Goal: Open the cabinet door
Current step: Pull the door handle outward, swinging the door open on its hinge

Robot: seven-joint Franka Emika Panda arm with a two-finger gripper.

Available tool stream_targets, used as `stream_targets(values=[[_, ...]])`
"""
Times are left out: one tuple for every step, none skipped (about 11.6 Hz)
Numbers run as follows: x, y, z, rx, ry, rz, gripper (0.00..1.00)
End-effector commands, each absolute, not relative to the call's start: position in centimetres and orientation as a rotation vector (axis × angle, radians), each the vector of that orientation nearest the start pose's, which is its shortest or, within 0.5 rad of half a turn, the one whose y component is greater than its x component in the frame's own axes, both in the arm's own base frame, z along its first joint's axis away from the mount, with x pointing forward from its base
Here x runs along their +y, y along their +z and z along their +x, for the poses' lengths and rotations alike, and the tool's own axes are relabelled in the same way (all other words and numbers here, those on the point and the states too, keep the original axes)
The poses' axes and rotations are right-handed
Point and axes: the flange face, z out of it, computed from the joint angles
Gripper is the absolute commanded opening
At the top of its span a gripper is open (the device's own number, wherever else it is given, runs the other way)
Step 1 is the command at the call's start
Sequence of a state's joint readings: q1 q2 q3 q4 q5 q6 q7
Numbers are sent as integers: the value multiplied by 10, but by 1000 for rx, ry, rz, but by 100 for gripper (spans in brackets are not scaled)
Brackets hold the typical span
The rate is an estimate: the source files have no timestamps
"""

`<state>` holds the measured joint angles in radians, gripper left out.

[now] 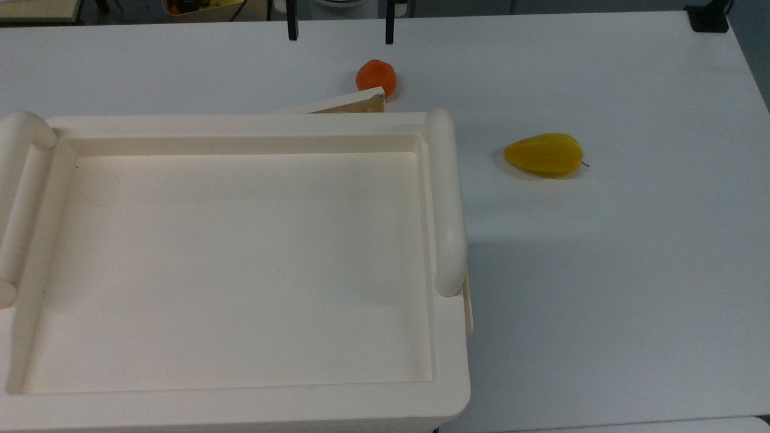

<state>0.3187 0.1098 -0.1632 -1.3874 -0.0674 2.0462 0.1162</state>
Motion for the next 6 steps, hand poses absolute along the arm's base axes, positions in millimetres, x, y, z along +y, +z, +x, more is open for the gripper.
stream_targets(values=[[123, 721, 621, -115, -1019, -2955, 100], [129, 721, 623, -128, -1057, -2933, 100], [136, 711, 630, -143, -1063, -2931, 100], [142, 704, 636, -155, -1086, -2921, 100], [147, 694, 645, -166, -1110, -2910, 100], [149, 682, 653, -180, -1113, -2913, 100]])
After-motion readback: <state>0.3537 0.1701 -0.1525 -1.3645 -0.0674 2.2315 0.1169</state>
